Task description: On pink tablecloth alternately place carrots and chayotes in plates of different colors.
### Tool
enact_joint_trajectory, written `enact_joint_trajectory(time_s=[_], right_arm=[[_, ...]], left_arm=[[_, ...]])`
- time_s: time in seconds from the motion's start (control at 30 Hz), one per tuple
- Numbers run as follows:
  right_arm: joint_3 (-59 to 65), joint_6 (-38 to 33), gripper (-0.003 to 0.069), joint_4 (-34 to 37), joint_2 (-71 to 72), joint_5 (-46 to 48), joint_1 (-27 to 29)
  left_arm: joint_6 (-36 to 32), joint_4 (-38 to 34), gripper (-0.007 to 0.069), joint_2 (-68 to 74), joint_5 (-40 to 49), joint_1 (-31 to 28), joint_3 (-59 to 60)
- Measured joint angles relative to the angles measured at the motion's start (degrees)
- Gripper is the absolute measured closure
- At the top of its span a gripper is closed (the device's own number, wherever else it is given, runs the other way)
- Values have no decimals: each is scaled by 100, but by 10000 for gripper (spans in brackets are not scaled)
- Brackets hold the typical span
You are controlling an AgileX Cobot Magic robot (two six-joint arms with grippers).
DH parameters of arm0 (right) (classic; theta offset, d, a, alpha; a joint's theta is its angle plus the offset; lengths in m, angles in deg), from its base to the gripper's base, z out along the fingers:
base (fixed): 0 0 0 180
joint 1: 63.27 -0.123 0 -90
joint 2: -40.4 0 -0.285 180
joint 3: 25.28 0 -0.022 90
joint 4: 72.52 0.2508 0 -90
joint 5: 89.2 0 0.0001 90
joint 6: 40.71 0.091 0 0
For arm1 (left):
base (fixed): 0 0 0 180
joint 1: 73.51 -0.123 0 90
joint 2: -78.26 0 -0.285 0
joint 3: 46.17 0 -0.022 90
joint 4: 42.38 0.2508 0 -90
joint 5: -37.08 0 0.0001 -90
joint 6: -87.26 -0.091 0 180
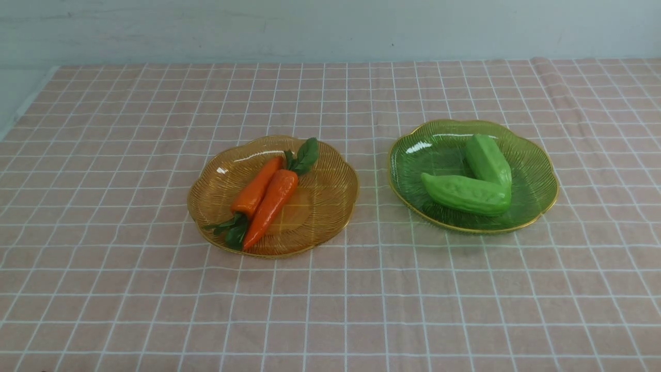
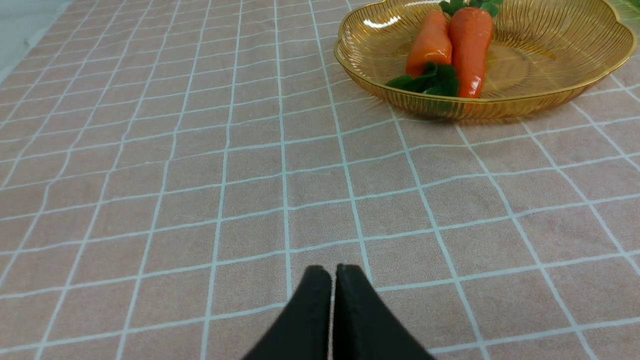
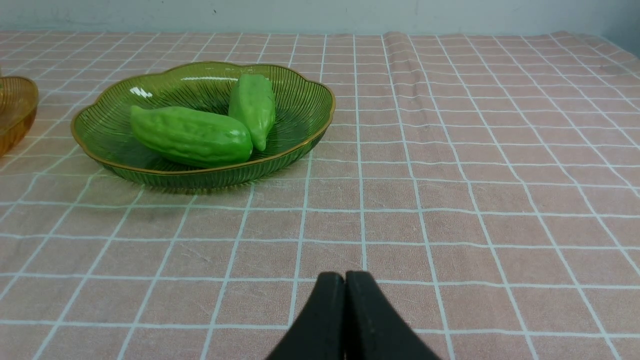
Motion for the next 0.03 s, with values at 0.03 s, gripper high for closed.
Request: enact_joint_trajectory(time_s=[0.03], right_arm=[[0,0,676,0,0,0,0]], left_arm=[[0,0,628,0,0,0,0]])
